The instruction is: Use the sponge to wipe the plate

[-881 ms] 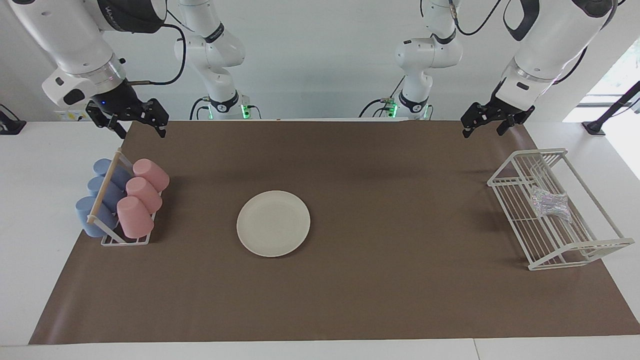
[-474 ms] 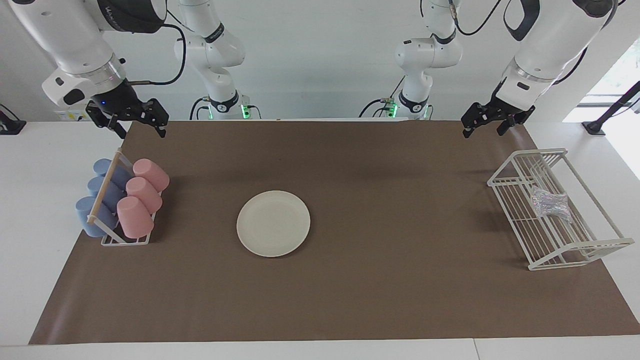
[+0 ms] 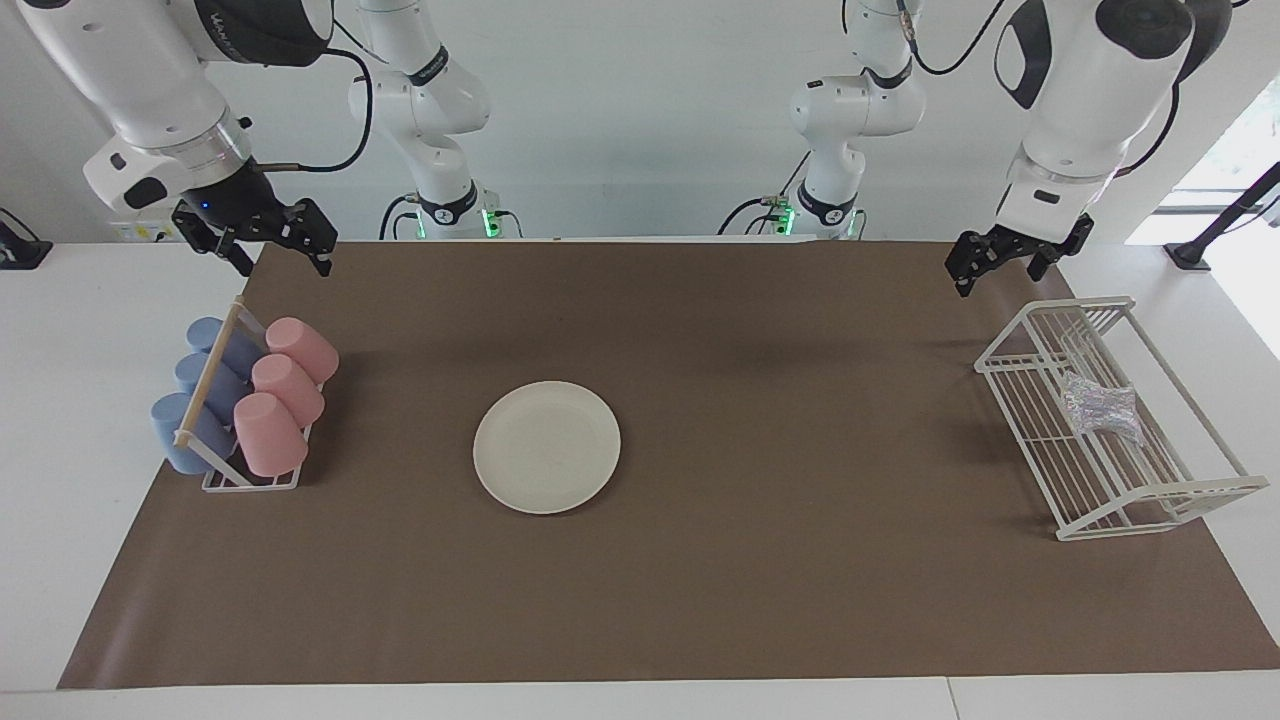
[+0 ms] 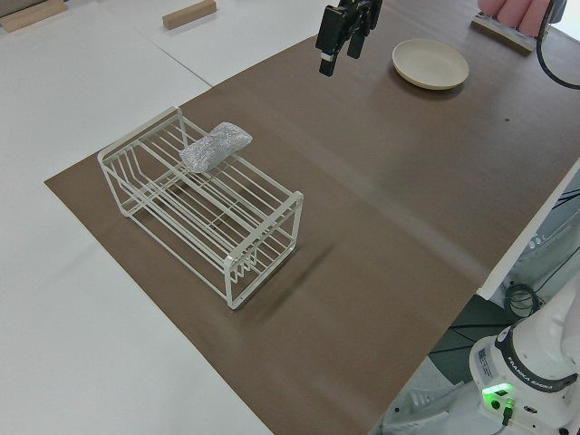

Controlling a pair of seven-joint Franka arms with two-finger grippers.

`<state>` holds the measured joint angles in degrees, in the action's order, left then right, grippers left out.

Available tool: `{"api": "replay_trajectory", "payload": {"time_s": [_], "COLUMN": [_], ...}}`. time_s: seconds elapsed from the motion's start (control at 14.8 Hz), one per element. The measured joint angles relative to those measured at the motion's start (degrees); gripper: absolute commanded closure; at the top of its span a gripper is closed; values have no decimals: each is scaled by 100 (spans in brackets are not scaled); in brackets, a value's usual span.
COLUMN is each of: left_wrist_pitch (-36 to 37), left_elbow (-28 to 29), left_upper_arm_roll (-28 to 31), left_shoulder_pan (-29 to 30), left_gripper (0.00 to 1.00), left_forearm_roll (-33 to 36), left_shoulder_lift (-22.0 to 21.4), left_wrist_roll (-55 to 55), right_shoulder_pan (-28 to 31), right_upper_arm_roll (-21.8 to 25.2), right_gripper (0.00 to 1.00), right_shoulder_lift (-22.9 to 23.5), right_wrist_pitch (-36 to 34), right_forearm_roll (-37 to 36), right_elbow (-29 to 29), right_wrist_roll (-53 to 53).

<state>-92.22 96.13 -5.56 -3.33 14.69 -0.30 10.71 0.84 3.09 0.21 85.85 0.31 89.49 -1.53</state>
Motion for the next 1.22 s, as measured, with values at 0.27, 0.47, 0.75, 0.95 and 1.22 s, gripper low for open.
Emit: {"api": "replay_trajectory", "payload": {"time_s": [0.27, 0.47, 0.75, 0.95, 1.22], "left_wrist_pitch": [-541, -773, -809, -817, -826], "left_elbow": [103, 108, 13, -7, -26], "left_upper_arm_roll": [-40, -16, 13, 40, 34], "left_shoulder_pan": [-400, -390, -342, -200, -151], "left_gripper": [0, 0, 0, 3, 81], "left_forearm_roll": [1903, 3224, 4444, 4559, 4569], "left_shoulder_lift": [915, 1658, 2234, 2245, 2245], "left_wrist_roll": [280, 436, 678, 678, 677], "right_shoulder_pan": [0, 0, -44, -59, -62], "right_upper_arm_roll": [-1, -11, -37, -130, -321], "right_gripper": [0, 0, 0, 0, 0], "right_shoulder_lift": [-15, -63, -105, -118, -129], "right_wrist_pitch": [-338, -574, -819, -875, -912], "right_forearm_roll": [0, 0, 0, 2, 2], "right_elbow": [-2, -2, -2, -1, 25], "right_wrist_roll": [-1052, -1918, -3464, -4624, -5814]}}
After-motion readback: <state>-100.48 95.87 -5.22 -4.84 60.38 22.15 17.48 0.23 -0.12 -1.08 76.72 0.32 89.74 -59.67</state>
